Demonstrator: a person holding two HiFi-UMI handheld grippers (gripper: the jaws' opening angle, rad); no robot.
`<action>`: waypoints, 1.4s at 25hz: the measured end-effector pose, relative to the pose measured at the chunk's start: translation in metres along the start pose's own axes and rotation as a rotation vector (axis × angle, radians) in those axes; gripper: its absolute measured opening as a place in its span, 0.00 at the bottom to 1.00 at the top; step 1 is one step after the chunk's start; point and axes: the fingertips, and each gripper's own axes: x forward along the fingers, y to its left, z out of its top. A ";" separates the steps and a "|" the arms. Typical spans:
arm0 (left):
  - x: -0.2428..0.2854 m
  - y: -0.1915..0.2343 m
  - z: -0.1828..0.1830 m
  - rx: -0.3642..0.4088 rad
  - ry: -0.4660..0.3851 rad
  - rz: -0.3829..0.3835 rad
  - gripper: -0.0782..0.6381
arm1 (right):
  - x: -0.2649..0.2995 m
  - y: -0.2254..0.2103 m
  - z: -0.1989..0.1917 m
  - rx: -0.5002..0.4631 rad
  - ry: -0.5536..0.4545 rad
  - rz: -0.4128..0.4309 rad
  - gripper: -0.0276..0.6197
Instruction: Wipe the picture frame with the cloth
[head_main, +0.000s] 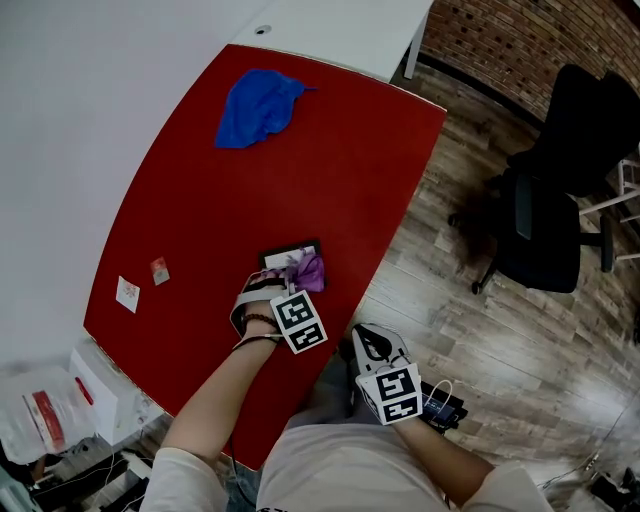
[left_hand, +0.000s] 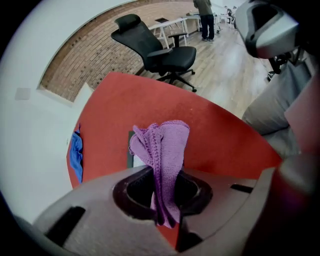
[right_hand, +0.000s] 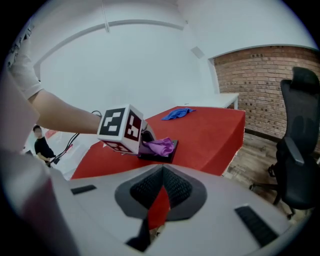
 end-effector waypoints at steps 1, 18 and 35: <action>-0.004 -0.009 -0.001 0.009 -0.003 -0.008 0.19 | 0.001 0.001 0.001 0.000 -0.001 0.005 0.05; 0.005 0.073 0.016 -0.012 0.010 0.140 0.19 | -0.001 -0.007 0.001 0.019 -0.003 -0.004 0.05; -0.015 -0.019 0.027 0.233 0.026 0.104 0.19 | -0.001 -0.023 0.005 0.032 -0.015 -0.004 0.05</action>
